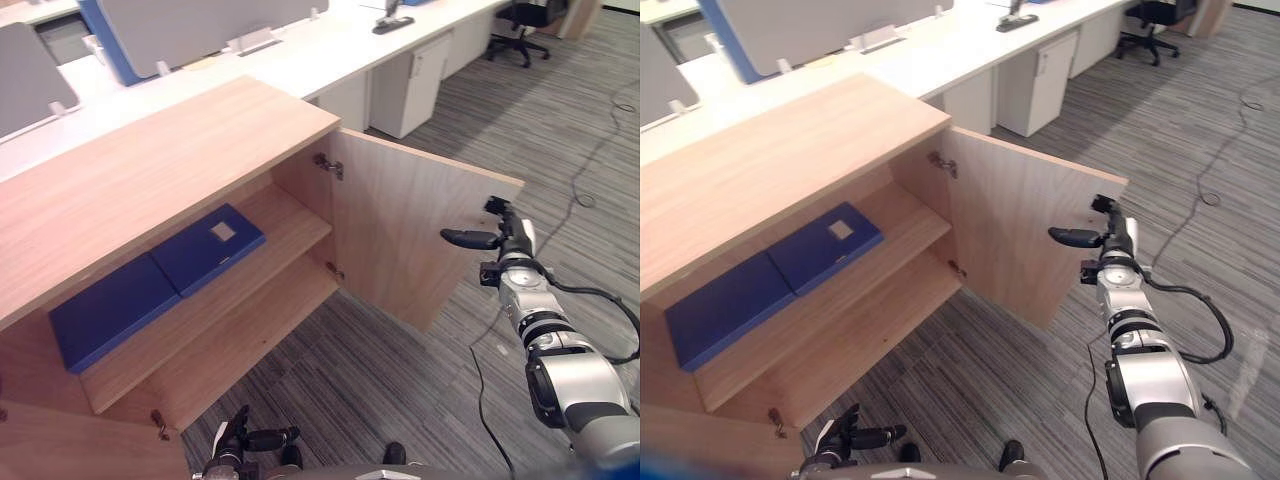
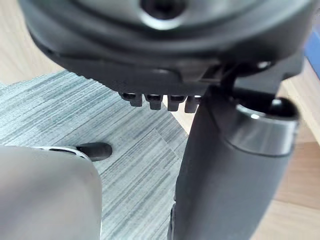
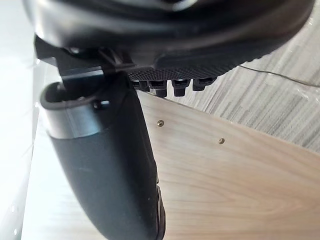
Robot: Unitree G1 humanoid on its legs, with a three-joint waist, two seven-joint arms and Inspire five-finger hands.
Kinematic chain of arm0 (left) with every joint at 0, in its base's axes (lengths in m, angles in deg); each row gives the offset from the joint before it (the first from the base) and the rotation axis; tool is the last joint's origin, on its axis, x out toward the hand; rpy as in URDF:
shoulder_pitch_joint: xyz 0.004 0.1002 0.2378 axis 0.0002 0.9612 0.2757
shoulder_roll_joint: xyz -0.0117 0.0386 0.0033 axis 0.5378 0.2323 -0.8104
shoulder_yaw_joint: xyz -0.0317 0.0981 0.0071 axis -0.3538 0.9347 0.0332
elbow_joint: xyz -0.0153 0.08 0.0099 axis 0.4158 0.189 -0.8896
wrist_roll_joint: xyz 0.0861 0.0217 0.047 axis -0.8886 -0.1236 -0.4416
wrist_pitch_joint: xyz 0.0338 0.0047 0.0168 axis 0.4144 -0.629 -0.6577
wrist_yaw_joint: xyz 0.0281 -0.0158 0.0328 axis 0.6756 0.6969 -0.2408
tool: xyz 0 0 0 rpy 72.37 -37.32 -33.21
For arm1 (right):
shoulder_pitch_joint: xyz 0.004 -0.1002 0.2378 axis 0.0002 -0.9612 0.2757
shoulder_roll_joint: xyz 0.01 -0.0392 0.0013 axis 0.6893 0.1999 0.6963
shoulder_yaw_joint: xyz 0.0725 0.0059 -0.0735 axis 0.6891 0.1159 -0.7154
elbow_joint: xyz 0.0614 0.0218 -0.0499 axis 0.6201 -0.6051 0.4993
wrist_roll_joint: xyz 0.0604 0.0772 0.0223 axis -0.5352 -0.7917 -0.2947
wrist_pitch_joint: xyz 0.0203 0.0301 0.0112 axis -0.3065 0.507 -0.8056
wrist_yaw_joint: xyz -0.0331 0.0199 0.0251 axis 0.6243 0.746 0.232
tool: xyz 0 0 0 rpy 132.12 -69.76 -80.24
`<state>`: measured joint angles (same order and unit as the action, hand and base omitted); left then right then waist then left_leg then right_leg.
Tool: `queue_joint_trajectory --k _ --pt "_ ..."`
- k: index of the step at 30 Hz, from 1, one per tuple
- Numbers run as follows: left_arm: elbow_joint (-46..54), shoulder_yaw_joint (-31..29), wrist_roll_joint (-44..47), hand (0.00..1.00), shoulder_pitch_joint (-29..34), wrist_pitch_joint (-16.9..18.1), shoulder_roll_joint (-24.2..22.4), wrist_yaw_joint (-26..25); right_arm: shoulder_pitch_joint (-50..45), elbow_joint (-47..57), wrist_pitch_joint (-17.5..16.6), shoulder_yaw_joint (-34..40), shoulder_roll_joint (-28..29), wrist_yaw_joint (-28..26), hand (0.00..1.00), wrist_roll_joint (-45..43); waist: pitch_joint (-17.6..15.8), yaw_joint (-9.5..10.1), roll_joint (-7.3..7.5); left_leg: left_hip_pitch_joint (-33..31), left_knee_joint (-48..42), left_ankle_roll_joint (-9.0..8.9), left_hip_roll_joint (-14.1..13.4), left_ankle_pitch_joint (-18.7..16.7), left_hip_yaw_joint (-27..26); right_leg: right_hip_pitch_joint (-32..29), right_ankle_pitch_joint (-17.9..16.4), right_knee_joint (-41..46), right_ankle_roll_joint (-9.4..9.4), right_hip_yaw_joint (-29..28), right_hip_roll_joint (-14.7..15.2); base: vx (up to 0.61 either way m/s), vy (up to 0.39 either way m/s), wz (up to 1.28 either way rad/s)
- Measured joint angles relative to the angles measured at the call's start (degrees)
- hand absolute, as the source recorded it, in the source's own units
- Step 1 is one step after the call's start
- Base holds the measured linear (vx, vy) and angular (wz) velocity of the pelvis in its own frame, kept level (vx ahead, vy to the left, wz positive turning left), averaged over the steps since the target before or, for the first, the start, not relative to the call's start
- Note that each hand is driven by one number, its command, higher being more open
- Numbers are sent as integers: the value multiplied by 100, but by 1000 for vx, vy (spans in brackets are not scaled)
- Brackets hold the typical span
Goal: Walk over to the cabinet, pick up the folder, carry it to the office cabinet, place the folder inside the office cabinet, then close the office cabinet door
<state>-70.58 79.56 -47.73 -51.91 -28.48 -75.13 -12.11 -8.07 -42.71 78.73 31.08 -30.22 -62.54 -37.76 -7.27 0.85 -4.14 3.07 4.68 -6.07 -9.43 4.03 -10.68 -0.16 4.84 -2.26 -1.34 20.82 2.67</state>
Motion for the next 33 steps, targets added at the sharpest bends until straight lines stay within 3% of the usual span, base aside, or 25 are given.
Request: queue_joint_trajectory --k 5,8,12,15,18,21,26,28,29,30,31,32,33 --pt "-2 80 -161 100 0 6 25 15 -856 1568 -8 -1250 -464 -349 100 525 -5 -157 -4 102 -78 -110 -225 -87 -301 -8 22 -100 52 -349 -254 7 -55 -43" --pt "-56 80 -341 100 -20 32 20 13 -1201 2547 -14 -2329 -1071 -661 100 761 -1 -267 -3 195 -115 -147 -351 -115 -446 -8 -11 -99 125 -526 -401 25 -61 -36" --pt "-290 44 -562 100 -153 48 12 -9 -1213 4055 -284 -3883 -2111 -1680 100 947 59 -316 9 144 -429 -249 -547 -233 -555 -24 -39 -99 302 -699 -583 24 -69 -27" --pt "-354 -83 -561 100 -189 49 -72 1 -1022 4463 -744 -4844 -2119 -2623 100 952 247 -197 14 60 -501 -259 -655 -246 -559 -96 -60 -88 383 -704 -685 33 -63 -3" --pt "-374 -346 -543 100 -275 49 -177 10 -1255 4220 -948 -5722 -1724 -3846 100 1338 268 140 36 80 -489 -253 -668 -243 -513 -71 -78 -49 422 -653 -698 30 -9 15" --pt "-379 -804 -536 100 -181 9 -173 -37 -1613 3492 -948 -5708 -1176 -4148 100 1914 262 191 44 85 -487 -212 -589 -270 -465 -73 -73 -16 411 -644 -617 9 60 5" --pt "-385 -1079 -549 100 -4 -95 -122 -115 -2061 2691 -946 -4864 -484 -3813 100 2885 279 201 164 86 -561 -59 -345 -381 -144 -98 -385 546 175 -355 -254 -43 97 35" --pt "-381 -1062 -556 100 16 -94 -55 -113 -2236 2278 -931 -4636 -3 -3578 100 3424 267 223 334 34 -894 34 21 -605 253 -365 -1154 1889 -28 -56 415 -73 178 94" --pt "-381 -1036 -557 100 2 -94 -19 -114 -2345 2181 -926 -4510 128 -3536 100 3514 261 212 401 -4 -1002 6 158 -706 413 -381 -1347 2220 -95 58 645 -43 136 140" --pt "-380 -934 -596 100 -5 -93 28 -123 -2576 1913 -888 -4245 405 -3405 100 3682 266 197 506 -36 -1083 61 428 -783 807 -388 -1596 2867 -138 251 1083 -16 32 170" --pt "-379 -734 -883 100 -41 -101 69 -203 -2738 1471 -825 -3922 688 -3261 100 3706 274 201 579 -172 -1237 144 605 -826 1239 -665 -1469 3766 136 79 1396 -23 52 188" --pt "-375 -555 -1027 100 -76 -102 87 -242 -2824 1213 -790 -3699 832 -3194 100 3706 263 179 504 -285 -1341 175 632 -834 1522 -797 -1279 4104 446 -100 1403 -31 47 220" --pt "-368 -153 -1419 100 -217 -105 138 -240 -2883 570 -672 -3203 1153 -2960 100 3704 183 184 295 -453 -1437 220 650 -823 2084 -1051 -842 4609 730 -628 1296 -5 35 218"
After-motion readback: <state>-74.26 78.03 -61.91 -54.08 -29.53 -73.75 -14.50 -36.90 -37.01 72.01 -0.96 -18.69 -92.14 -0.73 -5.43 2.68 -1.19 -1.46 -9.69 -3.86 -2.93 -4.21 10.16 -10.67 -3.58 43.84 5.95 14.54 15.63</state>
